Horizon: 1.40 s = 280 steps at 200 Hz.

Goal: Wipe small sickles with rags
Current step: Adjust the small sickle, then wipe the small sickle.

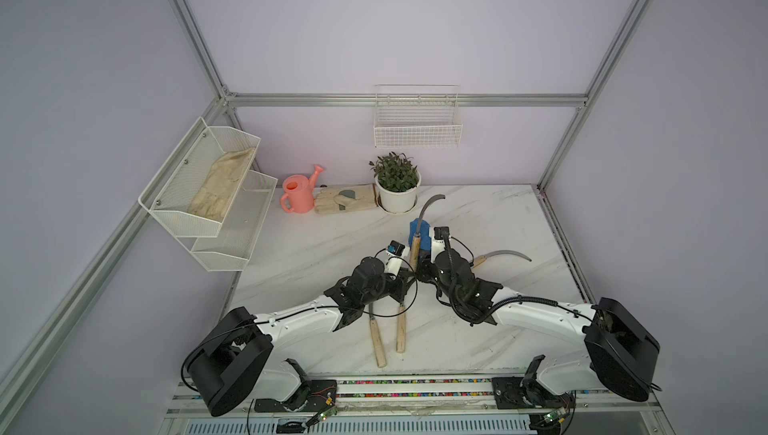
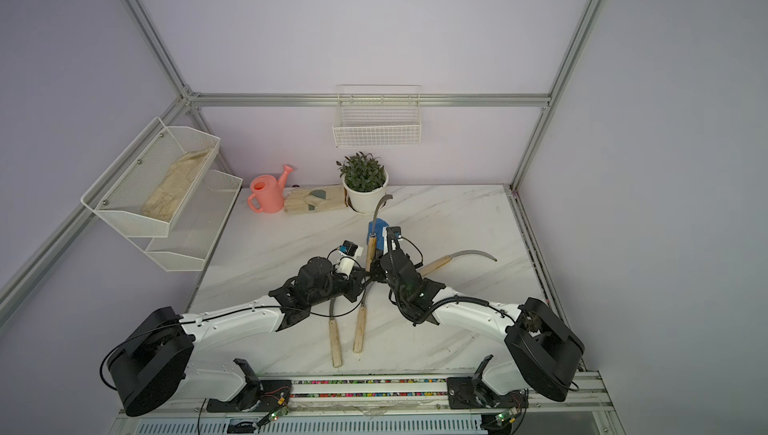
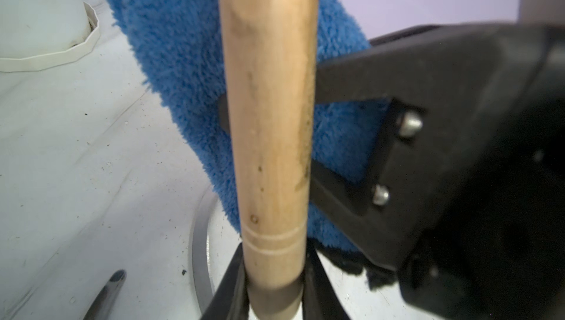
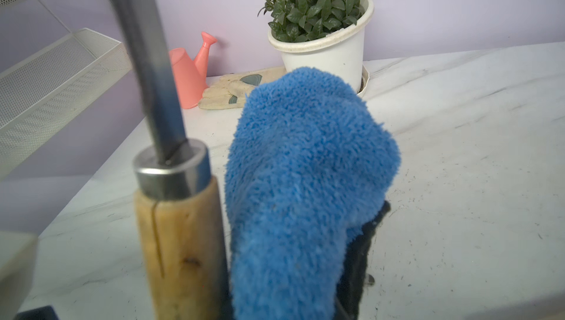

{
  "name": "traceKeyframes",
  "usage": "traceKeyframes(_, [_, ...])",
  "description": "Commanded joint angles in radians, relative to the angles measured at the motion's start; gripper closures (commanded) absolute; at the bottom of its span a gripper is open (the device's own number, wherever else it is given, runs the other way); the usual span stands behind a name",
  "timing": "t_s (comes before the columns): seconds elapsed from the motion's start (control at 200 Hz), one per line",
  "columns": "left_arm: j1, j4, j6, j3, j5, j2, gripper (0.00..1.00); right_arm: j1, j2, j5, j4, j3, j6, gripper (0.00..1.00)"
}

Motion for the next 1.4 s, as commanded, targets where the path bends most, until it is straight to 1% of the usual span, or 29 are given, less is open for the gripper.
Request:
traceKeyframes(0.0, [-0.023,0.086,0.034,0.036,0.182,0.006,1.0,0.019,-0.03,-0.142,0.126,-0.01,0.01,1.0])
traceKeyframes(0.12, [-0.02,0.095,0.039,0.039,0.225,0.009,1.0,0.02,-0.03,-0.186,0.131,-0.009,0.006,1.0])
traceKeyframes(0.23, [-0.017,0.101,0.045,0.039,0.24,0.012,1.0,0.021,-0.031,-0.207,0.14,-0.015,-0.012,1.0])
traceKeyframes(0.245, [-0.017,0.1,0.046,0.039,0.241,0.012,1.0,0.02,-0.055,-0.208,0.141,-0.018,-0.014,1.0])
traceKeyframes(0.4, [-0.01,0.1,0.05,0.036,0.247,0.006,1.0,0.018,-0.059,-0.191,0.139,-0.027,-0.018,1.0])
traceKeyframes(0.495, [0.002,0.114,0.045,0.016,0.249,-0.022,1.0,0.013,-0.066,-0.149,0.121,-0.042,-0.01,1.0])
traceKeyframes(0.6, [0.03,0.191,0.002,-0.061,0.2,-0.088,1.0,-0.014,-0.085,-0.123,0.085,-0.081,0.017,1.0])
traceKeyframes(0.665, [0.045,0.239,0.001,-0.11,0.163,-0.138,1.0,-0.03,-0.109,-0.137,0.094,-0.128,0.03,1.0])
traceKeyframes(0.76, [0.061,0.268,0.0,-0.153,0.126,-0.209,1.0,-0.032,-0.142,-0.12,0.106,-0.185,0.046,1.0])
traceKeyframes(0.85, [0.074,0.306,-0.004,-0.182,0.098,-0.265,1.0,-0.032,-0.142,-0.12,0.106,-0.206,0.055,1.0])
traceKeyframes(0.91, [0.083,0.352,-0.002,-0.202,0.079,-0.289,1.0,-0.032,-0.123,-0.142,0.105,-0.2,0.059,1.0])
traceKeyframes(1.015, [0.105,0.422,0.011,-0.21,0.064,-0.296,1.0,-0.026,-0.071,-0.291,0.157,-0.191,0.081,1.0])
traceKeyframes(1.055, [0.112,0.441,0.016,-0.206,0.071,-0.287,1.0,-0.018,-0.058,-0.325,0.194,-0.197,0.088,1.0])
traceKeyframes(1.2, [0.12,0.459,0.03,-0.182,0.124,-0.233,1.0,0.008,-0.054,-0.409,0.309,-0.222,0.112,1.0])
traceKeyframes(1.395, [0.12,0.488,0.023,-0.174,0.134,-0.19,1.0,0.014,-0.045,-0.489,0.393,-0.212,0.129,1.0])
